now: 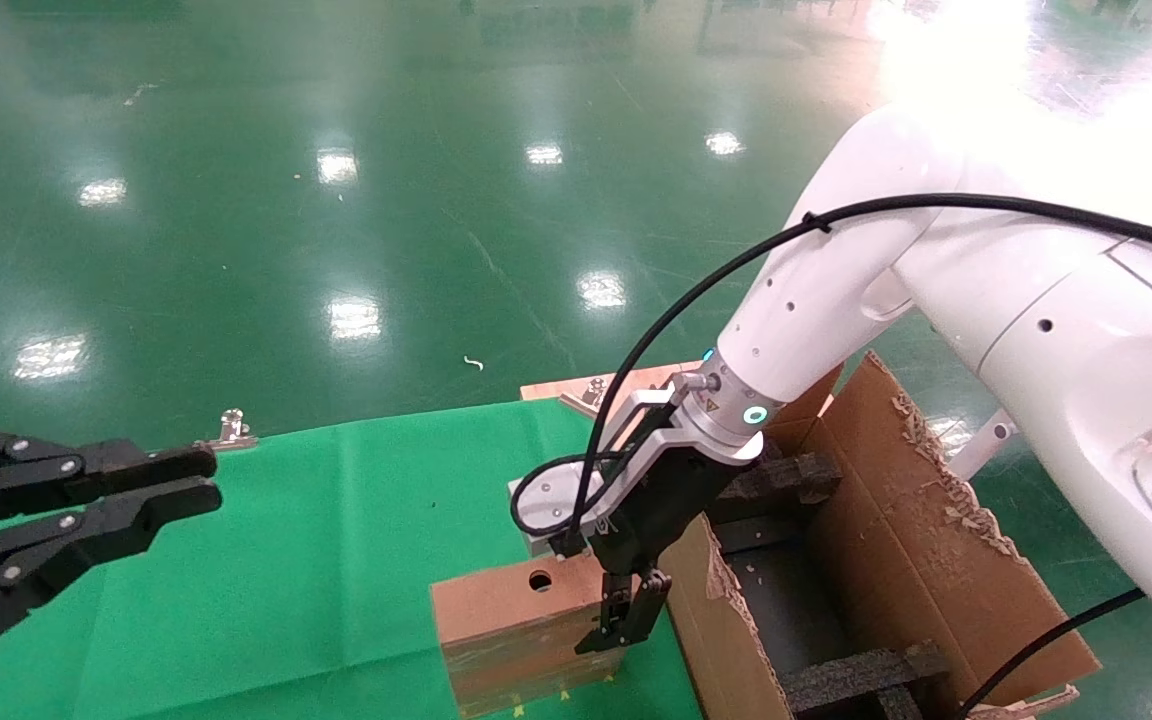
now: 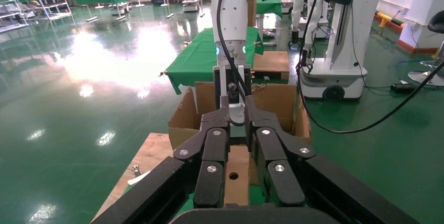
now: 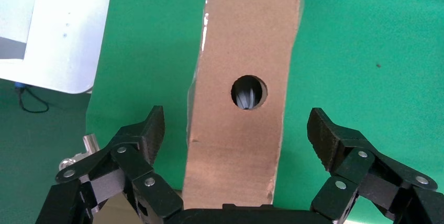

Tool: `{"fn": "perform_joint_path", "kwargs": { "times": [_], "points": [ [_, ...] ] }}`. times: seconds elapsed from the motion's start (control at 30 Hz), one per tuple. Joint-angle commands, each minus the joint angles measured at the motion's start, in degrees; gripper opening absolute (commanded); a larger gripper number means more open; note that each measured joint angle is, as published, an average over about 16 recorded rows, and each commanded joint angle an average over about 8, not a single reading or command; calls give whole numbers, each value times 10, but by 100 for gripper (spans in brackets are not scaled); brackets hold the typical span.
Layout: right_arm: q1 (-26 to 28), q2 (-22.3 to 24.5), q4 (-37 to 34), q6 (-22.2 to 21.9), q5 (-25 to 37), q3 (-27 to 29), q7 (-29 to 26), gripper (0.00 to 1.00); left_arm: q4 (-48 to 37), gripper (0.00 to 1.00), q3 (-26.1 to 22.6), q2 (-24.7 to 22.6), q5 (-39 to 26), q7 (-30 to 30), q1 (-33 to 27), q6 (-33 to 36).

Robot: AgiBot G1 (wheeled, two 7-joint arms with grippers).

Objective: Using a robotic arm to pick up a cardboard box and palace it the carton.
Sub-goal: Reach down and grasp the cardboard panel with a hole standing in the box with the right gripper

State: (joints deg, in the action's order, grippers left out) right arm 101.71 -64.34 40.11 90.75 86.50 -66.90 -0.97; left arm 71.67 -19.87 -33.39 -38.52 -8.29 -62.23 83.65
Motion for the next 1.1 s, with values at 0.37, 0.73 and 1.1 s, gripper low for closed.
{"fn": "perform_joint_path", "kwargs": {
  "times": [0.37, 0.73, 1.1],
  "points": [
    [-3, 4, 4, 0, -1, 4, -2, 0, 0, 100, 0, 0, 0, 0, 0, 0],
    [-5, 6, 8, 0, -2, 8, -4, 0, 0, 100, 0, 0, 0, 0, 0, 0],
    [-6, 7, 9, 0, -2, 9, -4, 0, 0, 100, 0, 0, 0, 0, 0, 0]
  ]
}}
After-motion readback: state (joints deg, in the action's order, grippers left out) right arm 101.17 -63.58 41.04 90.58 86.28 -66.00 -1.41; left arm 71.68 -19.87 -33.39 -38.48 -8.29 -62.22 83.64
